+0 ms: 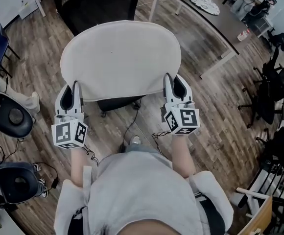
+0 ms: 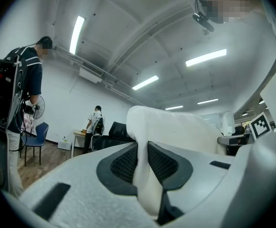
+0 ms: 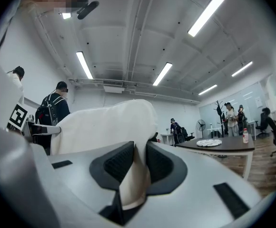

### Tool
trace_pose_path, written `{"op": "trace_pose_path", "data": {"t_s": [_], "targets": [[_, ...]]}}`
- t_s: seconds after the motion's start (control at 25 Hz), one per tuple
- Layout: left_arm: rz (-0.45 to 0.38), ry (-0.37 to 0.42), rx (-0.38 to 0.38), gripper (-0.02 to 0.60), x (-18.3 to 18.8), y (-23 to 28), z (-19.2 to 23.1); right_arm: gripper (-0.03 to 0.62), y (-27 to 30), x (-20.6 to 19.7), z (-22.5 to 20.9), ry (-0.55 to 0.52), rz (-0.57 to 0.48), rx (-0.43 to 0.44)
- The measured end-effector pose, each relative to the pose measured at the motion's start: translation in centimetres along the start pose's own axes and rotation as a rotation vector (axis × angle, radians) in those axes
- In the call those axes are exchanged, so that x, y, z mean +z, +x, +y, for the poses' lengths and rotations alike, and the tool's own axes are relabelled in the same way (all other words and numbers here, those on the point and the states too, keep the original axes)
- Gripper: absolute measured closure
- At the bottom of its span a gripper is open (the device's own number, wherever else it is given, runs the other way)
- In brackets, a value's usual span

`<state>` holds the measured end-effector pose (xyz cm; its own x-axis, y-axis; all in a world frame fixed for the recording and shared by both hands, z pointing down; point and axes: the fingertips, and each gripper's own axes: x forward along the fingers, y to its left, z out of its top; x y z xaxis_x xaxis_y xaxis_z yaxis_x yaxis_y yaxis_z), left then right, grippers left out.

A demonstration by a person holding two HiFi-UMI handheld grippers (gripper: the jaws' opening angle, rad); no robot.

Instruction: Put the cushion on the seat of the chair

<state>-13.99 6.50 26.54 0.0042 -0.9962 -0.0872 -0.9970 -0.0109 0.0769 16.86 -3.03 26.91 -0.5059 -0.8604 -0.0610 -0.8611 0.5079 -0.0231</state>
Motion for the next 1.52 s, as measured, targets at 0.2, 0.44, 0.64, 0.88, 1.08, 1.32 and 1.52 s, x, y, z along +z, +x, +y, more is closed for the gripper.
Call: {"op": "trace_pose_path", "data": {"t_s": [0.2,0.44,0.64,0.88,1.08,1.32,1.52], "targets": [[-0.003,0.006,0.050,0.518,-0.2,1.6,-1.7,0.530,2.0,-0.1,-2.6,0.008,-0.002,0.048],[0.010,0.013,0.072,0.518,-0.6,3.5,-2.9,0.528,4.0,-0.7,-4.8,0.033,0.004,0.068],[0.027,0.013,0.079,0.518,-1.5,4.9,-2.2,0.528,5.9,-2.1,-5.2,0.052,0.026,0.070],[0.055,-0.005,0.066,0.518,-2.7,8.5,0.7,0.528,9.8,-3.1,-4.6,0.051,0.051,0.051],[0.079,-0.021,0.037,0.518,-3.6,12.4,3.1,0.528,13.5,-4.2,-4.6,0.049,0.084,0.015],[0.131,-0.032,-0.004,0.518,-5.5,17.1,6.1,0.526,17.9,-6.3,-4.5,0.064,0.140,-0.032],[0.202,-0.052,-0.033,0.518,-8.1,20.6,7.9,0.525,21.0,-9.0,-4.9,0.082,0.209,-0.074]]}}
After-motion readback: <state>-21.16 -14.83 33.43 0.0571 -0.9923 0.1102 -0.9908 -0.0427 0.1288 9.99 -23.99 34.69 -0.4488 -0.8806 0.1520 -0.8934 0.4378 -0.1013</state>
